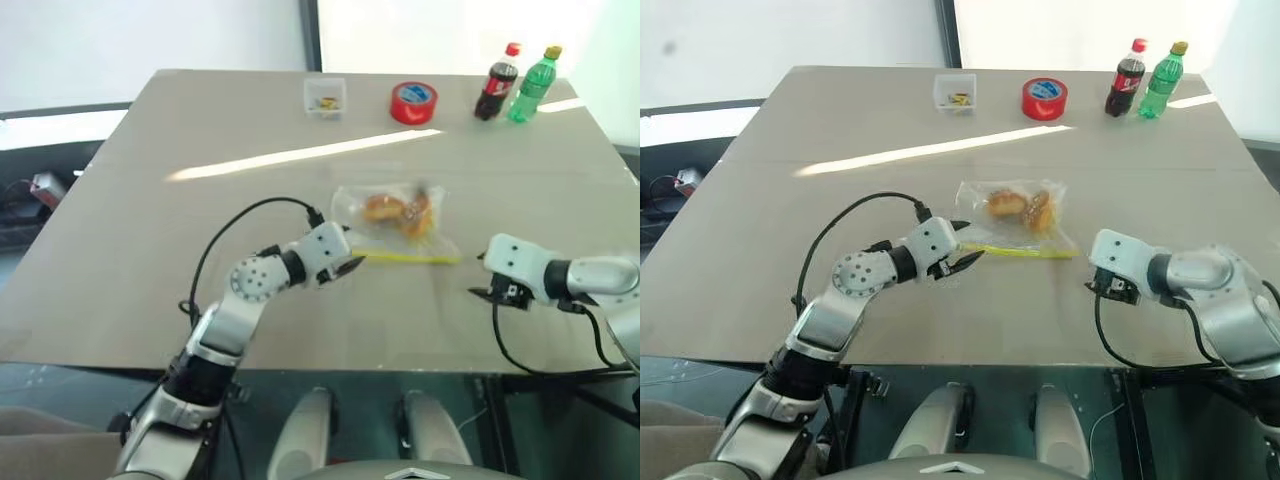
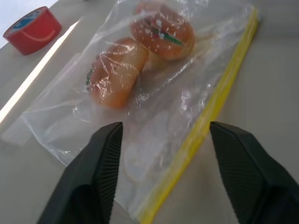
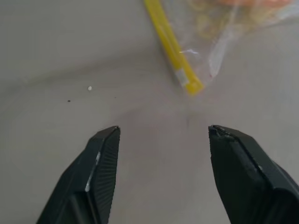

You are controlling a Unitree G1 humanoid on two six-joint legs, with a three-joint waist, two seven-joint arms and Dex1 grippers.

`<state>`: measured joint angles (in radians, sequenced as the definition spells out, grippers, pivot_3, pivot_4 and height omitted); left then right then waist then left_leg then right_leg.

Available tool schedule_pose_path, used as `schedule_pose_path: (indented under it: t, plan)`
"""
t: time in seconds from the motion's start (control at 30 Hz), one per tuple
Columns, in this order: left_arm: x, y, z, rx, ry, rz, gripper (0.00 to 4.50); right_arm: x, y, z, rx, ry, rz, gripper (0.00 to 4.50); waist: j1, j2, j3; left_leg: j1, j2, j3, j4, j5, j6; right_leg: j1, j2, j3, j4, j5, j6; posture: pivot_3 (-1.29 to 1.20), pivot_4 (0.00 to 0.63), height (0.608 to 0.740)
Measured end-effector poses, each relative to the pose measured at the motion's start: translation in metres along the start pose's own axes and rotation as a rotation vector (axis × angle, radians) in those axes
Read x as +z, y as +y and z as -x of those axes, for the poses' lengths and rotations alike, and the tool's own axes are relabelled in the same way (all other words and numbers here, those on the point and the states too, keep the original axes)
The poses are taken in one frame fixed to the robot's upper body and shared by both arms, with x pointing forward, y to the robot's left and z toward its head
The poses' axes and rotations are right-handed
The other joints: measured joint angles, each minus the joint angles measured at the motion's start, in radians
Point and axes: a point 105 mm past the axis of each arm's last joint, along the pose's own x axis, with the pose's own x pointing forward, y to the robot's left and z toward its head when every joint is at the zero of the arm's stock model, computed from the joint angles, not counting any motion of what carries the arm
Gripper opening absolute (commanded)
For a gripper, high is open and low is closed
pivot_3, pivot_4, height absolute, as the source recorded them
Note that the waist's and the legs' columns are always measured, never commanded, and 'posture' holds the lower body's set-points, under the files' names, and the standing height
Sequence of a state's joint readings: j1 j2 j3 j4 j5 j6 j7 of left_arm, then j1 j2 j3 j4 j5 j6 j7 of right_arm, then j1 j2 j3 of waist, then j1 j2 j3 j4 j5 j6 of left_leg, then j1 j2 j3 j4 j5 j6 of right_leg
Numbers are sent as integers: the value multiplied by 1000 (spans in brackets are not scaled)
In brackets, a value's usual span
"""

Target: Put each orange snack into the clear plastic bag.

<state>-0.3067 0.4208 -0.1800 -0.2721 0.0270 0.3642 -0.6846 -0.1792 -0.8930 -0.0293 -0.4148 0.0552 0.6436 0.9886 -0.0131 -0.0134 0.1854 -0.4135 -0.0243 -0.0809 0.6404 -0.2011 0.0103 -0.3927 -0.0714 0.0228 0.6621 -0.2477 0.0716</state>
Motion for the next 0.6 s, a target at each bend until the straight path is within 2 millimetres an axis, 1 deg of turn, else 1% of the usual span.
schedule_pose_path:
  t: [0.1,0.13,0.2,0.23,0.33,0.43,0.53,0.6]
  plan:
    - [3,10,14,64,-12,94,3717,-2,-5,9,-36,-51,-77,2867,-1,0,0,1,1,0,0,0,0,0,1,0,0,0,0,0,150,740]
    - [4,16,26,101,-19,178,3717,-3,-8,15,-47,-99,-134,2867,-1,0,0,0,1,0,0,0,0,0,1,-1,0,0,0,0,150,740]
    - [5,21,39,127,-28,255,3717,-3,-11,19,-59,-158,-188,2867,-1,0,0,0,1,0,0,0,0,0,1,-1,0,0,0,0,150,740]
    - [6,26,52,139,-37,315,3717,-1,-13,25,-44,-205,-242,2867,-1,0,0,-1,1,0,0,0,0,-1,1,0,0,0,0,0,150,740]
    - [4,38,82,179,-19,379,3717,4,-16,38,-17,-266,-293,2867,0,0,0,-1,1,0,0,0,0,-1,1,0,0,0,-1,0,150,740]
    - [-4,41,108,193,24,425,3717,1,-19,51,19,-288,-319,2867,0,0,0,-1,1,1,0,0,0,0,0,0,-1,0,-1,0,150,740]
    - [-7,41,122,192,41,444,3717,-3,-21,56,52,-307,-352,2867,3,0,0,-1,1,4,0,0,0,0,0,-1,-1,0,-1,0,150,740]
    - [-6,40,124,187,39,447,3717,-4,-22,57,63,-318,-364,2867,3,0,0,-1,2,4,0,0,0,0,0,0,-1,-1,-2,0,150,740]
